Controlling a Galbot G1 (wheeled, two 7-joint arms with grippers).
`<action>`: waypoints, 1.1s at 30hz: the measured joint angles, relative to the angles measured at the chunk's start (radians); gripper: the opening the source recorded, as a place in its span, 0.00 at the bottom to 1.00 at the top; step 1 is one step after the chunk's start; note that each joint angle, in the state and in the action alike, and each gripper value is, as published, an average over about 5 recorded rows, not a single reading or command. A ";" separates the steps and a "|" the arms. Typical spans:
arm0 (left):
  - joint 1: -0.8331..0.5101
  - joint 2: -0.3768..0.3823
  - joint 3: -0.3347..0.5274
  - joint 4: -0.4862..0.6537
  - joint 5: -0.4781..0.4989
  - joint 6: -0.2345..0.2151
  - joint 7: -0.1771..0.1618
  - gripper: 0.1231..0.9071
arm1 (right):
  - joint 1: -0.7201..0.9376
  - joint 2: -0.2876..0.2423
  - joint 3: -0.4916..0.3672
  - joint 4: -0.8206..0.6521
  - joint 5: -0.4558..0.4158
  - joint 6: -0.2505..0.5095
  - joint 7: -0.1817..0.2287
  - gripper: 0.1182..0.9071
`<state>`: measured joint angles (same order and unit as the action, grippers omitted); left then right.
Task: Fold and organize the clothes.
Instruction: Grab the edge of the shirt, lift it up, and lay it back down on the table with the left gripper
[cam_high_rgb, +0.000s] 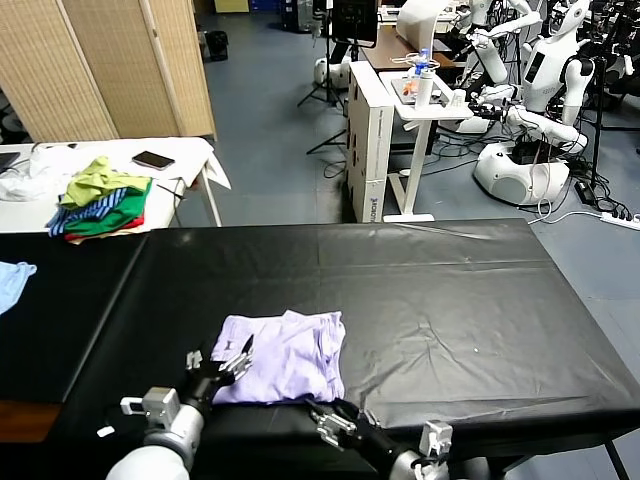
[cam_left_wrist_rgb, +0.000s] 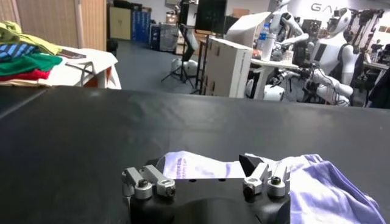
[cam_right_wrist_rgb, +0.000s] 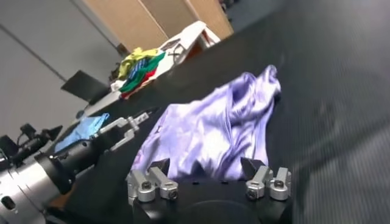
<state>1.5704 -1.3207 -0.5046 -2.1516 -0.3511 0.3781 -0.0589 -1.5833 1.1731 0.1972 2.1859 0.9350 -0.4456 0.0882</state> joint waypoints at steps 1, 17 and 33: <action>0.000 0.000 0.000 0.000 0.000 0.000 0.000 1.00 | 0.001 0.003 0.000 -0.003 0.003 0.000 -0.001 0.81; 0.013 -0.002 -0.002 -0.004 0.004 -0.003 -0.001 1.00 | 0.016 0.041 0.004 -0.038 0.007 0.010 -0.017 0.35; 0.016 -0.006 -0.008 -0.001 0.007 -0.007 -0.002 1.00 | -0.004 0.024 0.040 0.024 -0.149 -0.077 0.047 0.06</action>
<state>1.5860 -1.3263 -0.5128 -2.1530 -0.3436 0.3708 -0.0604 -1.5869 1.1971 0.2377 2.2094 0.7864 -0.5226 0.1349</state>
